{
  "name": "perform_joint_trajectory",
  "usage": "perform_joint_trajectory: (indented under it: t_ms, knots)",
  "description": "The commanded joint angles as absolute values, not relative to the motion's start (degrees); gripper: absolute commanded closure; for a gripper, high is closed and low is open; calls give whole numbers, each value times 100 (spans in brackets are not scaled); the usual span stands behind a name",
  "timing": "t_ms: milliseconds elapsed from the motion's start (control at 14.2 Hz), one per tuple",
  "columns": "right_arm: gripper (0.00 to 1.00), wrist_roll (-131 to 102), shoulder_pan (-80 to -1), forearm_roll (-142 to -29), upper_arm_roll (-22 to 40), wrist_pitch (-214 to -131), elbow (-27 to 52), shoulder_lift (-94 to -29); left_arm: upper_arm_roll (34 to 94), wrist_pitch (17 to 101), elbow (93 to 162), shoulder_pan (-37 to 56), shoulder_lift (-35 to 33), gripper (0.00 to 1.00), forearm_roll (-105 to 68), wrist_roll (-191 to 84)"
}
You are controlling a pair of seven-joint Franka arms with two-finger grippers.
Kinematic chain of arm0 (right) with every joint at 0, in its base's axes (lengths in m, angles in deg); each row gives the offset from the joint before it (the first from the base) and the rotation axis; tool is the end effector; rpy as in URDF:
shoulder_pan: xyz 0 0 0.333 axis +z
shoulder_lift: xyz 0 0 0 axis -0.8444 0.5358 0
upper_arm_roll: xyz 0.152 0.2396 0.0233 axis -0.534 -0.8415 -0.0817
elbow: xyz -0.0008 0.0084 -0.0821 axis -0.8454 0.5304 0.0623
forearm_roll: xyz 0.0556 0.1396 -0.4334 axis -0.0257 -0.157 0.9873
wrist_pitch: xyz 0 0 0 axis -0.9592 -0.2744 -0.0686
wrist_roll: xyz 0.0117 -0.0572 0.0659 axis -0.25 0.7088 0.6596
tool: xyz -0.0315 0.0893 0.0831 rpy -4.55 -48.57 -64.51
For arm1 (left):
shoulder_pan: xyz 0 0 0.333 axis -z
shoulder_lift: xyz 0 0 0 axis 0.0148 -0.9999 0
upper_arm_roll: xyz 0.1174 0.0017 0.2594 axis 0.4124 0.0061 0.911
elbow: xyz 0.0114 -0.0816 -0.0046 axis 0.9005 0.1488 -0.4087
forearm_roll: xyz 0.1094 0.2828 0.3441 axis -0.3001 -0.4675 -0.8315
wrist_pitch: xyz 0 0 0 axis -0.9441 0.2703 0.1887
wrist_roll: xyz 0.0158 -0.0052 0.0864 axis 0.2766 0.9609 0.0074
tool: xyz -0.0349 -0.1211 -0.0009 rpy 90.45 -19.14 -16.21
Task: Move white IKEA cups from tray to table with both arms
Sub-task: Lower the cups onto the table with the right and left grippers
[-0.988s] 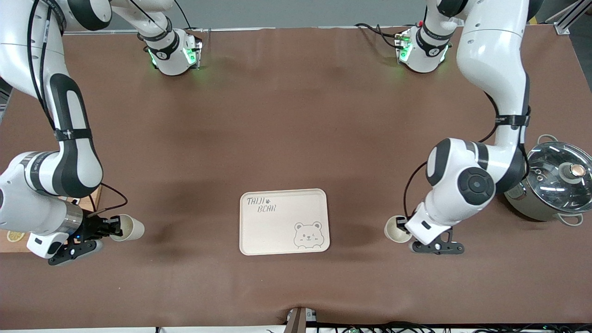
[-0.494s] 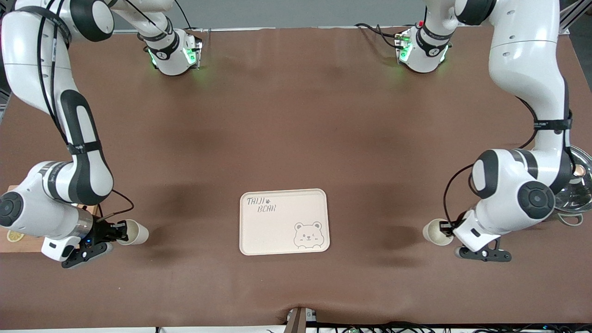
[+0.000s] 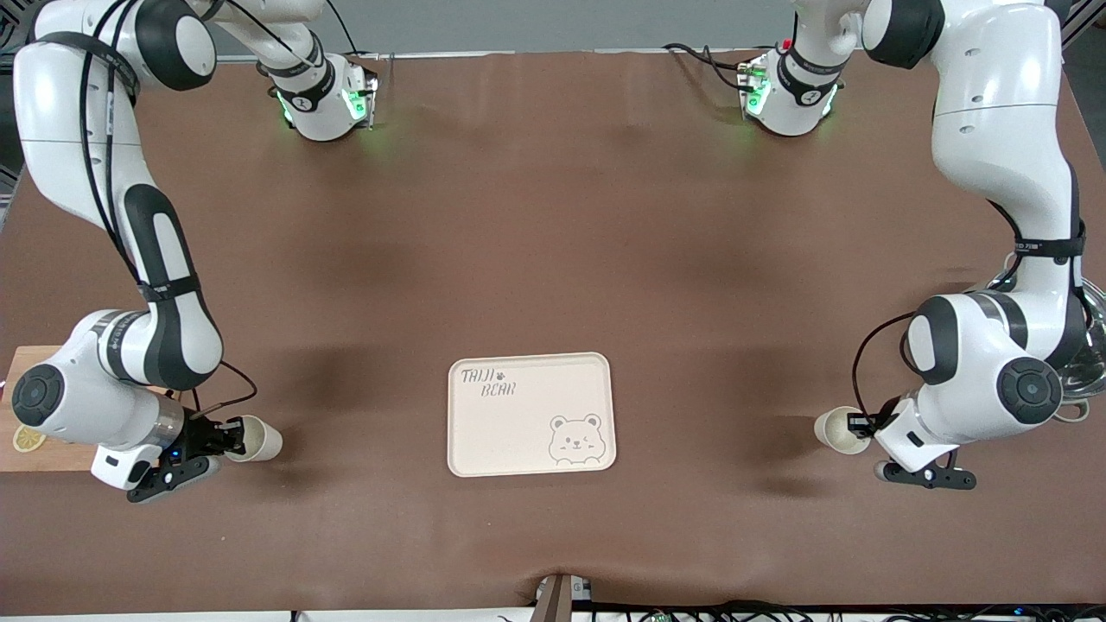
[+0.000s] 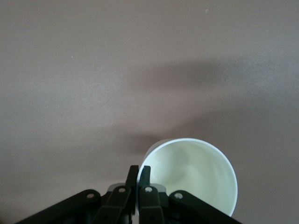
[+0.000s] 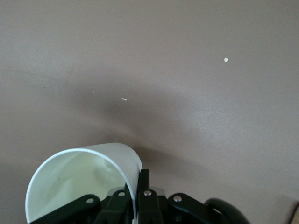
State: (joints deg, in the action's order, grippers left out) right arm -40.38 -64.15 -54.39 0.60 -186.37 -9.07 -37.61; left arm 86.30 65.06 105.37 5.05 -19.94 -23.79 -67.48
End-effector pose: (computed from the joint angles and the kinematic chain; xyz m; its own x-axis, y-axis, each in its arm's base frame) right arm 0.7799 -0.0508 0.1555 0.9145 0.3840 0.1272 0.3939 -0.9169 -0.0645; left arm 0.7744 -0.0139 0.1876 0.9928 -0.1188 0.0144 -0.1189 -0.9929 0.0035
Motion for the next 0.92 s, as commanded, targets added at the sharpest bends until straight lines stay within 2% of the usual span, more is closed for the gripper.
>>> perform_joint_trajectory:
  t_ms: [0,706,776,847]
  knots:
    - [100,-4203,-6507,-5556,-28,-18731,-927,-3715,8581,6694,10530,401,-2090,100,-2495,-6772]
    - [100,-4220,-6507,-5556,-28,-18863,-927,-3627,8581,6729,10530,410,-2222,100,-2416,-6702]
    - [100,-4220,-6507,-5556,-28,-18872,-927,-3627,8581,6729,10530,410,-2231,86,-2407,-6710]
    - [91,-4212,-6499,-5556,-28,-18872,-927,-3627,8581,6729,10530,410,-2231,79,-2416,-6710]
